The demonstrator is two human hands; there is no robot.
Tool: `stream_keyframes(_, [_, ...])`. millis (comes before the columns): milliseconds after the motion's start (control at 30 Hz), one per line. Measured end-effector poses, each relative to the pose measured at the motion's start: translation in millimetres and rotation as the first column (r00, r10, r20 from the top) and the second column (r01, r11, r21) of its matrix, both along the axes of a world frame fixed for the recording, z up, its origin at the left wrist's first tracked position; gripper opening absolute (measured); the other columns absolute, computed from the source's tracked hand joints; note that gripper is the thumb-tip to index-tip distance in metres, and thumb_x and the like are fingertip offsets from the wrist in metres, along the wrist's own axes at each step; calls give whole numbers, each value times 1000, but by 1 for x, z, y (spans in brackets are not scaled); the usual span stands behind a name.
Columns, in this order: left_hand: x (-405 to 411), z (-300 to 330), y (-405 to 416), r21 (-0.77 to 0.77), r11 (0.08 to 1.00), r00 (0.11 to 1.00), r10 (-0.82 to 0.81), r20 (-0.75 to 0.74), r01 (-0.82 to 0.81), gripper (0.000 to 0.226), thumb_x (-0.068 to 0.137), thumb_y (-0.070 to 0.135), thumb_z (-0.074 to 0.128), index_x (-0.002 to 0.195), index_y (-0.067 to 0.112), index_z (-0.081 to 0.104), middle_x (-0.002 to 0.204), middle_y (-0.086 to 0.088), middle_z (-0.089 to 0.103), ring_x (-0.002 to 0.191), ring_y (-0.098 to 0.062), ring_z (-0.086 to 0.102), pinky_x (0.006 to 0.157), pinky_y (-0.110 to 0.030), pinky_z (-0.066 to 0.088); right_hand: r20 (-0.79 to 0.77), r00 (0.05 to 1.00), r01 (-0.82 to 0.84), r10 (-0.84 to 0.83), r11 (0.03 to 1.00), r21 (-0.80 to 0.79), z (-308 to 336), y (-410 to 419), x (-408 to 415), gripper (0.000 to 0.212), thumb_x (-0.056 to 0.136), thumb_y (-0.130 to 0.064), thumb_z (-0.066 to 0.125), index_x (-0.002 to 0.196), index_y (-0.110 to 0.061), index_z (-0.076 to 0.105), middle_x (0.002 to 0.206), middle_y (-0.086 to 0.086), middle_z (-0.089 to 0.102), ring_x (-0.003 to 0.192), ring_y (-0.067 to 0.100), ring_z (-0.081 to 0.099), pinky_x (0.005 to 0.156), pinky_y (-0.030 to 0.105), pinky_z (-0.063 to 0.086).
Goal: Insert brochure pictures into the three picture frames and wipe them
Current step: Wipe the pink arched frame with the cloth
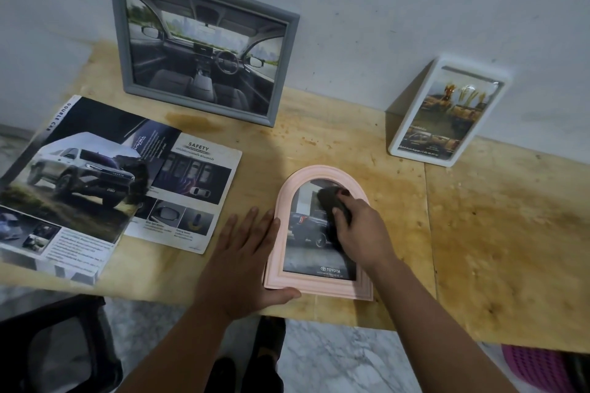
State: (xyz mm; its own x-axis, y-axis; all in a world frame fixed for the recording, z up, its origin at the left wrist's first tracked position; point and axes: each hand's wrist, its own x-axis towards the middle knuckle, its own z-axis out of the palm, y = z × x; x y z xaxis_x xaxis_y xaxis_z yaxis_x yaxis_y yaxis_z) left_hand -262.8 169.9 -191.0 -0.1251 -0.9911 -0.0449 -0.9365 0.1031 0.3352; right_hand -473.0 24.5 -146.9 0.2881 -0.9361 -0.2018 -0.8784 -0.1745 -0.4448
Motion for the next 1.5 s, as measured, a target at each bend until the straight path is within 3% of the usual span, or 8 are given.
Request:
stream_keyframes(367, [1,-1,0,5,1000,999,-8,-37,8,124,70,98,47,159,12,34,171,-6,17,159,-31,9,122,-63,20,-65,983,-167,174,981,96,15,59,-28,33,99,-28,57,132,-27,65,118,-2,69,96,19,66,77,31,53])
stream_keyframes(500, [1,-1,0,-4,1000,999,-2,-40,1,123,71,97,47,159,12,34,171,-6,18,159,-30,9,123,-62,19,31,999,-26,24,998,60,27,26,-33,38,99,-29,62,137,-27,63,113,-1,67,92,19,65,79,37,55])
stream_keyframes(733, [-1,0,1,-33,999,999,5,-32,-6,122,71,96,47,158,11,36,169,-8,23,159,-31,13,123,-62,20,-347,935,-107,70,990,-89,9,22,-8,44,103,-35,50,146,-27,54,126,5,57,83,31,68,66,37,54])
stream_keyframes(1033, [0,1,1,-21,1000,1000,-2,-18,2,122,72,96,45,158,11,36,170,-8,22,159,-31,12,122,-62,21,-65,990,-115,128,976,183,20,76,-30,35,99,-28,61,133,-29,66,121,-4,66,90,12,70,73,28,57])
stream_keyframes(1133, [0,1,1,-41,999,1000,-7,-21,6,121,73,96,46,158,10,36,170,-9,22,158,-33,13,122,-63,21,292,930,61,-221,880,472,39,53,-27,26,100,-16,64,123,-23,71,99,-2,77,78,8,75,65,28,60])
stream_keyframes(1233, [-1,1,1,-62,998,1000,-2,-17,1,121,73,95,47,157,9,37,168,-10,25,158,-34,16,121,-63,23,417,860,180,-296,938,295,33,31,-16,32,100,-21,63,132,-26,68,110,-3,76,97,11,72,84,35,60])
stream_keyframes(1367, [-2,0,2,-79,997,1000,-1,-1,1,121,73,95,48,157,8,37,167,-11,28,157,-34,19,121,-63,24,-256,964,30,-73,986,-166,5,33,-5,55,99,-48,52,150,-28,46,132,6,50,117,29,50,91,48,48])
stream_keyframes(1500, [-2,0,1,-68,998,1000,-3,5,3,122,73,95,47,158,9,35,168,-11,27,157,-34,18,122,-63,23,-300,953,-61,-36,950,-308,-12,47,-2,54,98,-38,55,149,-22,48,126,11,55,105,32,54,79,46,47])
